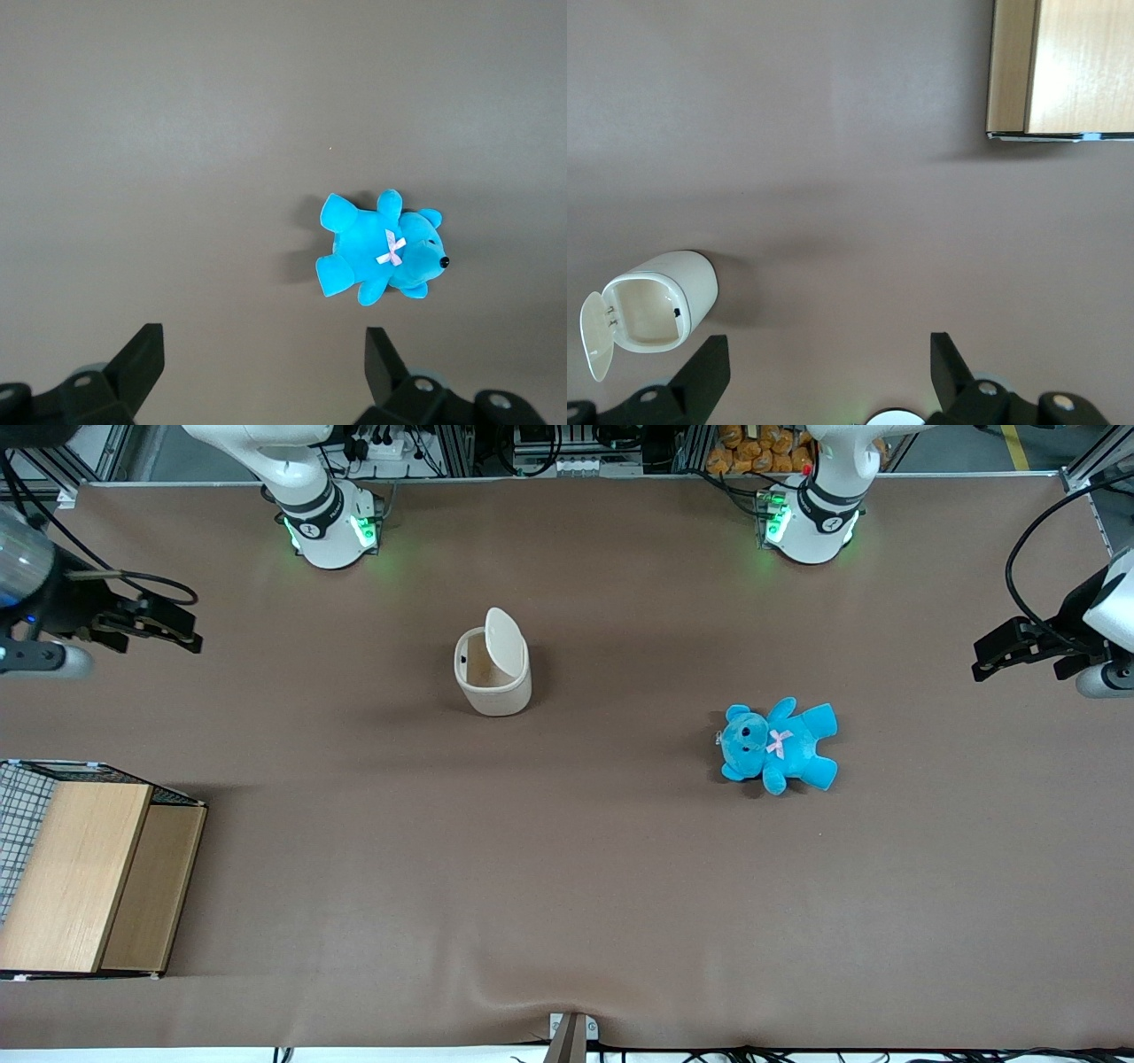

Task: Open trash can with right arm

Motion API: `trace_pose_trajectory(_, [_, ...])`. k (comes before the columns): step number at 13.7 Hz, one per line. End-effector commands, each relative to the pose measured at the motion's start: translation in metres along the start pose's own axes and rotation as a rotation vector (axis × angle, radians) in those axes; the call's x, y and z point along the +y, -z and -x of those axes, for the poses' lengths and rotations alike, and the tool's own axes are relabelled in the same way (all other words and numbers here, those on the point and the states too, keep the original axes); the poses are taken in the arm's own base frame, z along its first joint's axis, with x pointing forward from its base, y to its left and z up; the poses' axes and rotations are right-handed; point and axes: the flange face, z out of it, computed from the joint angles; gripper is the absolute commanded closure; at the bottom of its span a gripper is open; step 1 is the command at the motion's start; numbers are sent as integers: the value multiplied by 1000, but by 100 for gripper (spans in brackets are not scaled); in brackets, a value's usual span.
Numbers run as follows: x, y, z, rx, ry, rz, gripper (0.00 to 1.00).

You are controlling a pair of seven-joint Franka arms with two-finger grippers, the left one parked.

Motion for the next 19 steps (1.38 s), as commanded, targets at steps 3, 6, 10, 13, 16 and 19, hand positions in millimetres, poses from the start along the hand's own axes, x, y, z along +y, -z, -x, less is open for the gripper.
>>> trace_pose_trajectory(3, [34,19,9,34,107,16,0])
trace_pose_trajectory(6, [46,23,10,44,107,16,0])
trace_pose_trajectory(10, [45,42,15,76,108,16,0])
trace_pose_trajectory(13, [49,43,13,85,101,37,0])
trace_pose_trajectory(16, [49,40,14,77,91,50,0])
trace_pose_trajectory(19, [51,38,10,89,88,52,0])
